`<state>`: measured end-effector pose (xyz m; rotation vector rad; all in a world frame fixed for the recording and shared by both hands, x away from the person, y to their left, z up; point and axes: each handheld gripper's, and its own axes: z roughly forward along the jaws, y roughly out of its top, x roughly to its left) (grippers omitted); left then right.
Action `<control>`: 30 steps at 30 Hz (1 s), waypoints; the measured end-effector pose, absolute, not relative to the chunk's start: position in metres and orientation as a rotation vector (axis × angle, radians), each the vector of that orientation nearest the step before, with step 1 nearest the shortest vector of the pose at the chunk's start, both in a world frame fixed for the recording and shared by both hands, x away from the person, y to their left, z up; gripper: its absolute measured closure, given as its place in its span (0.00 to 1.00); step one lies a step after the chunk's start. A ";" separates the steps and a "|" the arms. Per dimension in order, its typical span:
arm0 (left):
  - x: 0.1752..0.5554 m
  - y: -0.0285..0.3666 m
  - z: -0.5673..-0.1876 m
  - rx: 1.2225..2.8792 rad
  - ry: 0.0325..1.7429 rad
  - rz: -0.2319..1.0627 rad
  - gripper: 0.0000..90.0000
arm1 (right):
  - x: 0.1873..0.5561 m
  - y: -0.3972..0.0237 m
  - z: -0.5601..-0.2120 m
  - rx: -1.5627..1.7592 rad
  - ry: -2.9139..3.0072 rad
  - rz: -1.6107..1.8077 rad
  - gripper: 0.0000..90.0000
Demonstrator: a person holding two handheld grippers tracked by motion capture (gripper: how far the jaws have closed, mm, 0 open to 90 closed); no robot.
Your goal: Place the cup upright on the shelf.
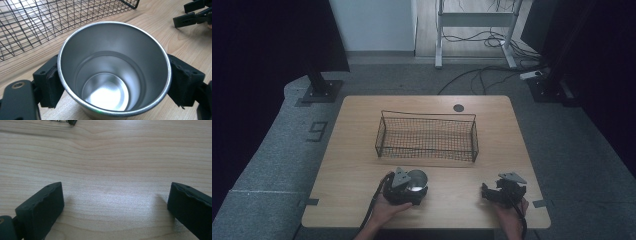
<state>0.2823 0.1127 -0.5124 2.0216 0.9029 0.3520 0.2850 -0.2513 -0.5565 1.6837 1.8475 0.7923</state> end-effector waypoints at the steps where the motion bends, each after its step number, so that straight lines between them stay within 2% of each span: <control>1: 0.282 0.113 -0.512 2.019 0.903 0.351 0.17 | 0.285 -0.251 -0.556 1.684 1.847 0.792 0.01; 30: 0.282 0.138 -0.488 1.886 0.921 0.327 0.17 | 0.286 -0.252 -0.556 1.683 1.849 0.791 0.01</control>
